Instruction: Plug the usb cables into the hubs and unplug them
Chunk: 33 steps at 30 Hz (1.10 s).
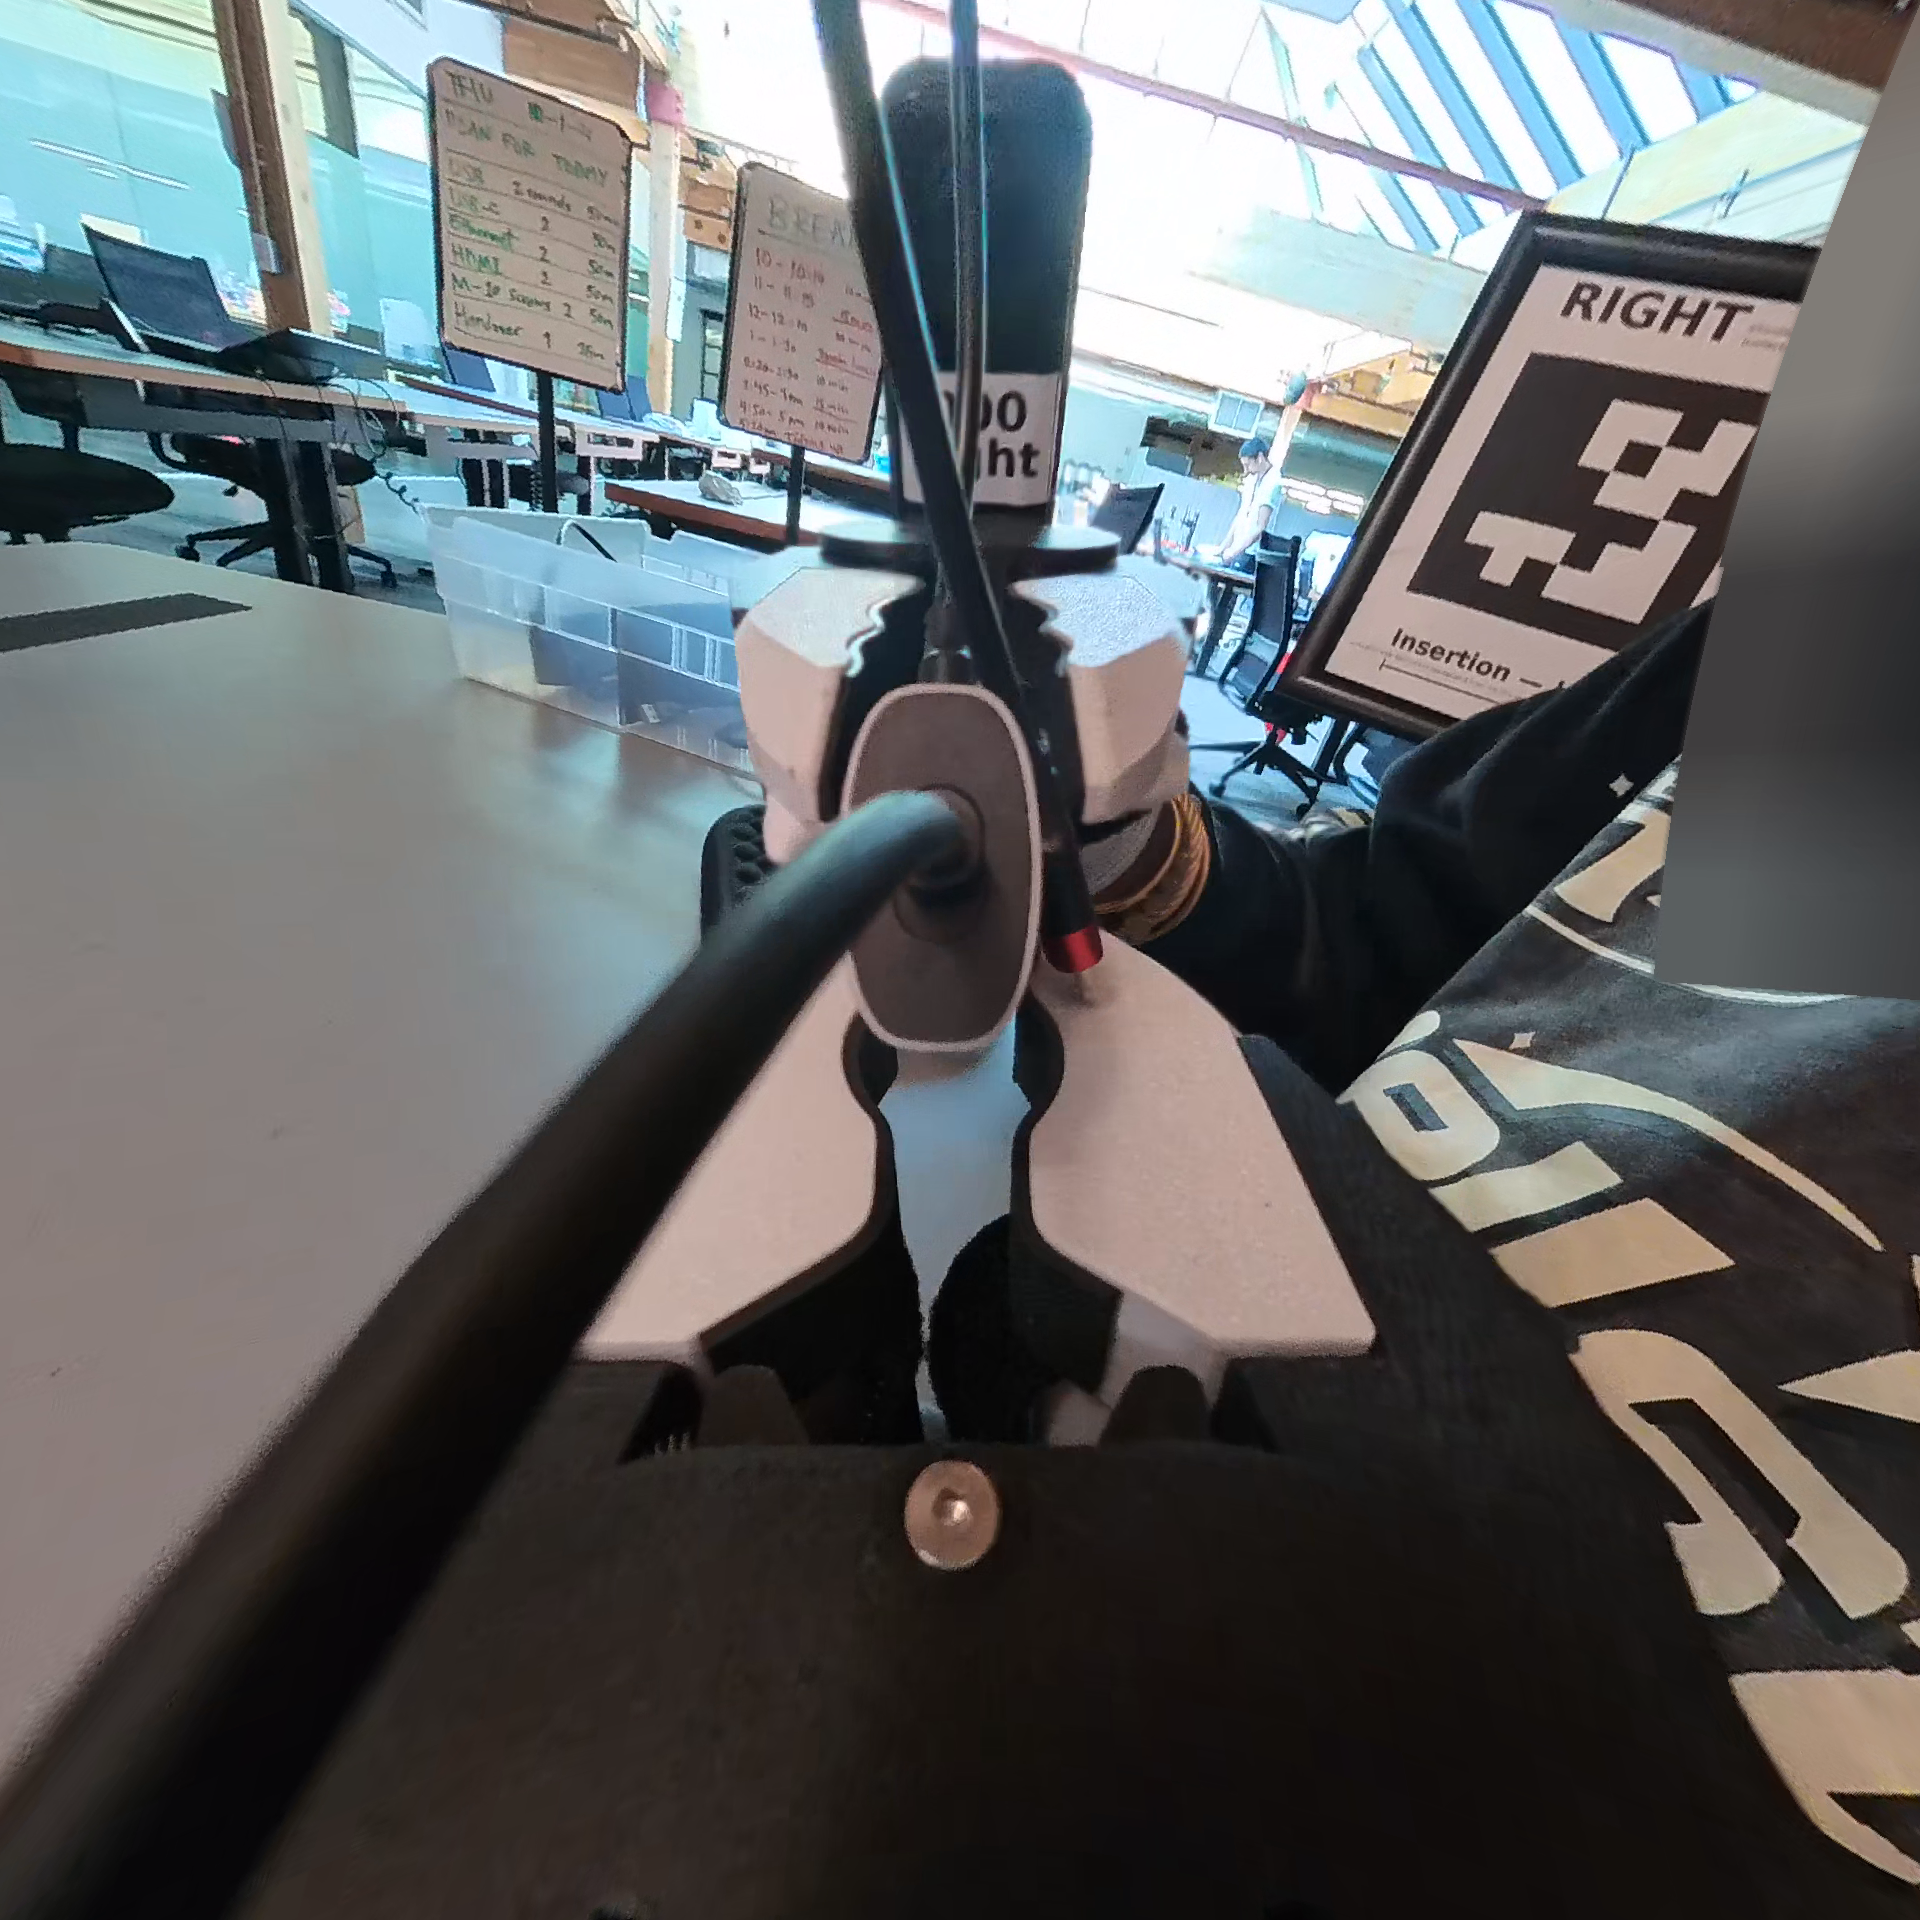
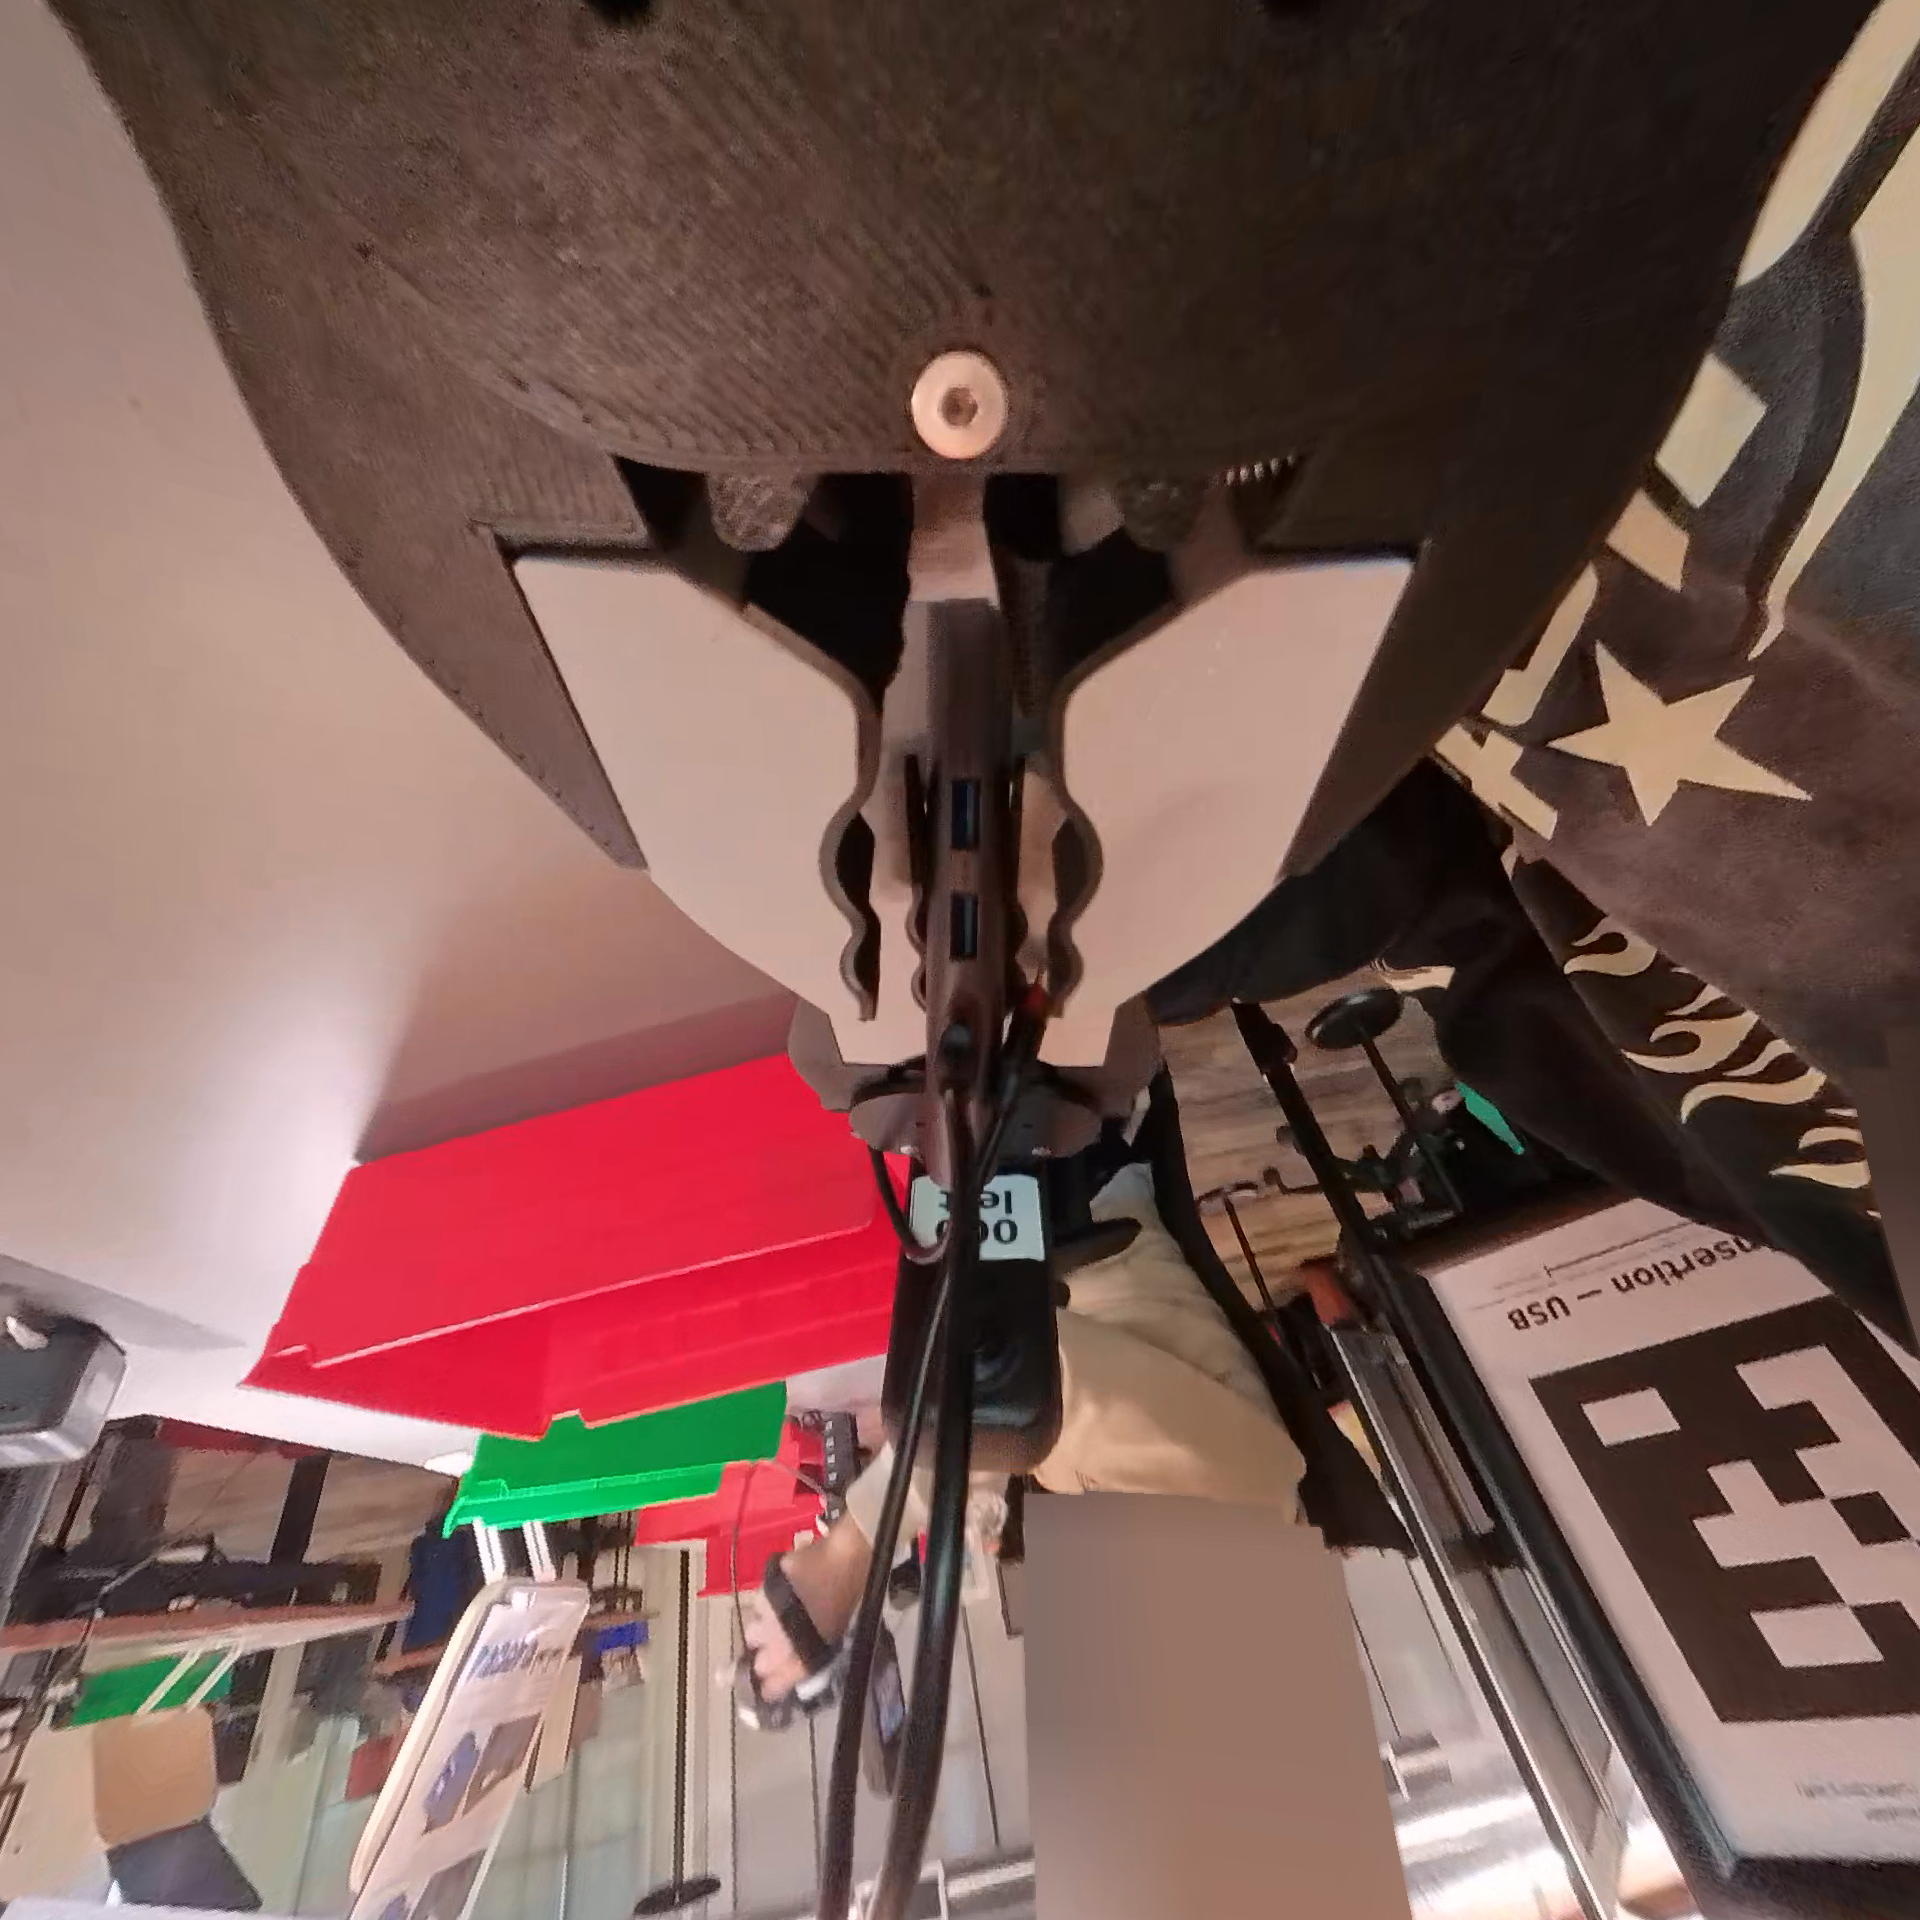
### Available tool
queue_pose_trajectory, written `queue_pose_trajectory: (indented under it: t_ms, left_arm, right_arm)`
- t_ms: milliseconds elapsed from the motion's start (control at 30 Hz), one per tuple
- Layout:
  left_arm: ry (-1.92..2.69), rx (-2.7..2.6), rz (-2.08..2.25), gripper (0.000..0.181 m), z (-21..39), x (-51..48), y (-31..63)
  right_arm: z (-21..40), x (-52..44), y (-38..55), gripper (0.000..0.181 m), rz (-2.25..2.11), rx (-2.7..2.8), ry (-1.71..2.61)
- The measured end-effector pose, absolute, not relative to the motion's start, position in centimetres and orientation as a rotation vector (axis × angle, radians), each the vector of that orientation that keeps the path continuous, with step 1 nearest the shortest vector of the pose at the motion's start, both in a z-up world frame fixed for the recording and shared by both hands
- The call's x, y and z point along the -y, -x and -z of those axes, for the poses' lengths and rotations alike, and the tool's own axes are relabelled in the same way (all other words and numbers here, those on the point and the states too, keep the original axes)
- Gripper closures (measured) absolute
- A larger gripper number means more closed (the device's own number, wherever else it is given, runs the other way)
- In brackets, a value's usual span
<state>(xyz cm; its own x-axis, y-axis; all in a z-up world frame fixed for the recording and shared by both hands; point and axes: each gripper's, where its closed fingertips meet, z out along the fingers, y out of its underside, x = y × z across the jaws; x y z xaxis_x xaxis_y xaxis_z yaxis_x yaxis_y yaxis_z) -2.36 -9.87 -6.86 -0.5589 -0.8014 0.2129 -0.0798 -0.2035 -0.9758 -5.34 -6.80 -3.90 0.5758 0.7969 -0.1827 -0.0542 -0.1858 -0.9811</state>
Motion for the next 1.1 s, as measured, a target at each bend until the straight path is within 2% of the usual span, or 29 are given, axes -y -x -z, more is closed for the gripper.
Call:
queue_pose_trajectory:
  t_ms: [67,133,167,200,333,433,567,1100]
  left_arm:
    - [1.040,-1.570,1.805,0.164,7.1,10.2,2.3]
    - [1.027,-1.597,1.796,0.164,7.3,10.5,2.3]
    - [1.025,-1.596,1.791,0.154,7.3,10.5,2.2]
    - [1.025,-1.596,1.788,0.164,7.3,10.6,2.2]
    - [1.021,-1.570,1.740,0.150,7.2,10.4,1.8]
    - [0.970,-1.516,1.734,0.150,6.5,10.1,2.0]
    - [0.894,-1.507,1.771,0.164,5.6,10.4,2.9]
    - [0.949,-1.518,1.794,0.165,5.7,10.3,2.5]
  right_arm:
    - [3.6,6.8,5.6,0.158,-0.891,0.636,1.538]
    - [3.6,6.9,5.5,0.173,-0.892,0.639,1.519]
    - [3.6,7.0,5.5,0.173,-0.888,0.646,1.510]
    - [3.6,7.0,5.4,0.173,-0.888,0.647,1.508]
    - [3.5,7.5,5.4,0.174,-0.915,0.679,1.509]
    - [4.0,7.7,5.4,0.173,-0.891,0.721,1.537]
    - [4.2,7.8,5.8,0.173,-0.908,0.733,1.543]
    - [1.3,8.5,2.9,0.179,-0.719,0.749,1.514]
